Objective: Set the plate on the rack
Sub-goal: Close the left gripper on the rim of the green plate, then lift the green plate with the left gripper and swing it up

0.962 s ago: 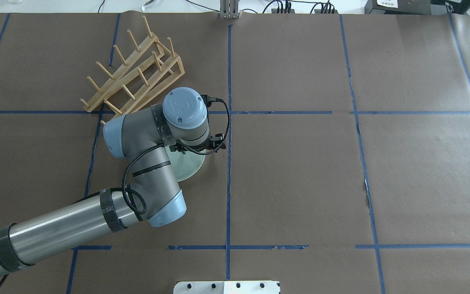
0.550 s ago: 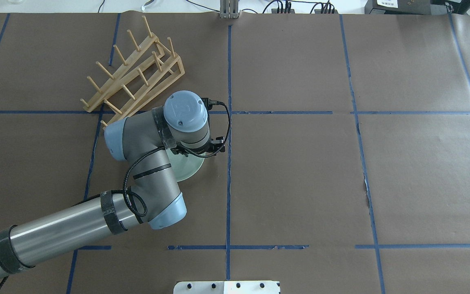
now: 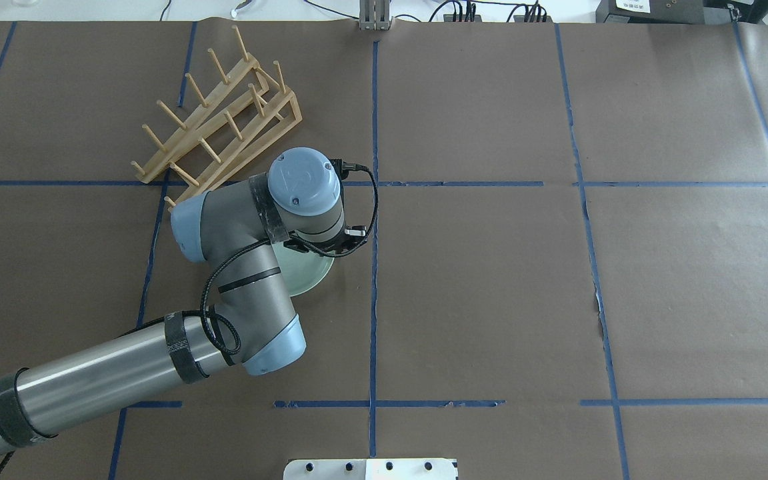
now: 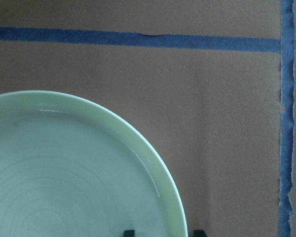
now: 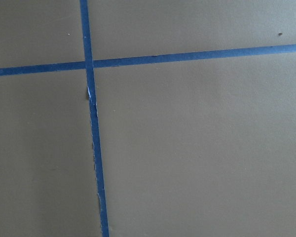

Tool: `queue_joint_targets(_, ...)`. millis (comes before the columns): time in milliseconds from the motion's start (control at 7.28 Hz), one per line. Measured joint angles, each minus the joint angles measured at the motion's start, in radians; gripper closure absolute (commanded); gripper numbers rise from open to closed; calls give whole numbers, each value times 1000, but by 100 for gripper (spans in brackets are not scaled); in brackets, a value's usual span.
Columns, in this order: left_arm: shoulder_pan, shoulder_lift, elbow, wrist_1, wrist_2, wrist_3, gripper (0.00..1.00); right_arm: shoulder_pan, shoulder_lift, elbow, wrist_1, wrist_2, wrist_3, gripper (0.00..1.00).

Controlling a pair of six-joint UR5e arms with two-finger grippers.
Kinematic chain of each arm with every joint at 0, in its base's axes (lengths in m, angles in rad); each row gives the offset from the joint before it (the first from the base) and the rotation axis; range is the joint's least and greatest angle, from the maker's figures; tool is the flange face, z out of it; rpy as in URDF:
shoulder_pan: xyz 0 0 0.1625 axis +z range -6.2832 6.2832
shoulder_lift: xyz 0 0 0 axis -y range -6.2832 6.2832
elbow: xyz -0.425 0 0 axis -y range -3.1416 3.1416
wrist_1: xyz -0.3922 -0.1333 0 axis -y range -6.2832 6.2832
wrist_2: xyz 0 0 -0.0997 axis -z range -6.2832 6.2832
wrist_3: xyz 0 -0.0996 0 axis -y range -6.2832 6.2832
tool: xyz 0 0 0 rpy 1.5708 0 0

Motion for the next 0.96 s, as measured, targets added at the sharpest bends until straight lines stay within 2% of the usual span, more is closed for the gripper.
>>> queue_joint_targets(412,-3,1,-60,21,-2,0,100,0,0,0,0,0,1,0)
queue_joint_targets(550,-16,5,-127,66,-2,0,100,0,0,0,0,0,1,0)
queue_joint_targets(962,-115,3,-411,294,-9,-1,100,0,0,0,0,0,1,0)
